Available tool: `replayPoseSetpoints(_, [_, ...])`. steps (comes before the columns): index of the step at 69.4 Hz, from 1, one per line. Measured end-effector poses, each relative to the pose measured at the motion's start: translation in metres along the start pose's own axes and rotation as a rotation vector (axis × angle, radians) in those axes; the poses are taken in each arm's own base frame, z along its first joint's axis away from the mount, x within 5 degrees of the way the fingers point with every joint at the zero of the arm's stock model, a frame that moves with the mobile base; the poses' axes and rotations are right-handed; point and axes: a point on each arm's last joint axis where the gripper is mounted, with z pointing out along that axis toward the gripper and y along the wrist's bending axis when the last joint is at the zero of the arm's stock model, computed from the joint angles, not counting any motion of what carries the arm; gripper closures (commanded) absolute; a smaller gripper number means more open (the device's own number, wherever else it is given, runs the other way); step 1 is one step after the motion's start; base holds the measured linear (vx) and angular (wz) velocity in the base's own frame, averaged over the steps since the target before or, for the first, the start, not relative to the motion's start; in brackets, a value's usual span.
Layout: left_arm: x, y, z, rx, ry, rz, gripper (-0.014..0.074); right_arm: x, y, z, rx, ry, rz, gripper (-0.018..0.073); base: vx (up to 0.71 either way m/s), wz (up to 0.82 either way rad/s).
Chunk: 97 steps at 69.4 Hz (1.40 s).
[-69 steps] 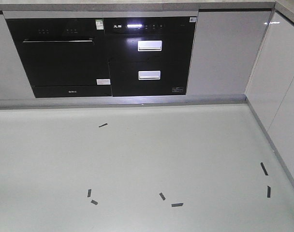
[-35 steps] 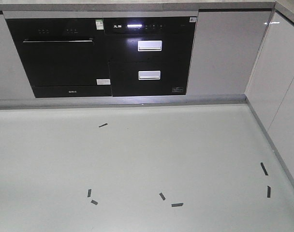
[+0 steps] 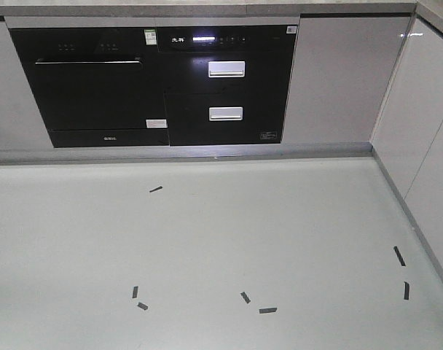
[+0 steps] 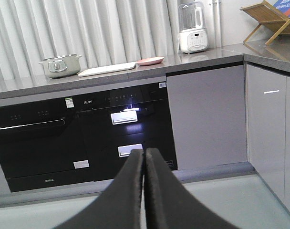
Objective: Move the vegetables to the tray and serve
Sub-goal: 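Drive the base forward toward the counter with the pot and tray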
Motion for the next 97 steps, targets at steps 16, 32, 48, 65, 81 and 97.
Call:
replayPoseSetpoints(16, [0.0000,0.0000,0.0000,0.000,0.000,0.000,0.0602,0.0000,0.0000,0.0000,0.000,0.000,0.000,0.0562,0.05,0.04])
replayPoseSetpoints(32, [0.0000,0.0000,0.0000,0.000,0.000,0.000,0.0602,0.0000,0.0000,0.0000,0.000,0.000,0.000,0.0562,0.08,-0.01])
replayPoseSetpoints(48, [0.0000,0.0000,0.0000,0.000,0.000,0.000,0.0602,0.0000,0.0000,0.0000,0.000,0.000,0.000,0.0562,0.10,-0.05])
replayPoseSetpoints(65, [0.0000,0.0000,0.0000,0.000,0.000,0.000,0.0602,0.0000,0.0000,0.0000,0.000,0.000,0.000,0.0562,0.08,0.08])
replayPoseSetpoints(81, [0.0000,0.0000,0.0000,0.000,0.000,0.000,0.0602,0.0000,0.0000,0.0000,0.000,0.000,0.000,0.0562,0.08,0.08])
replayPoseSetpoints(97, [0.0000,0.0000,0.0000,0.000,0.000,0.000,0.0602,0.0000,0.0000,0.0000,0.000,0.000,0.000,0.0562,0.09,0.02])
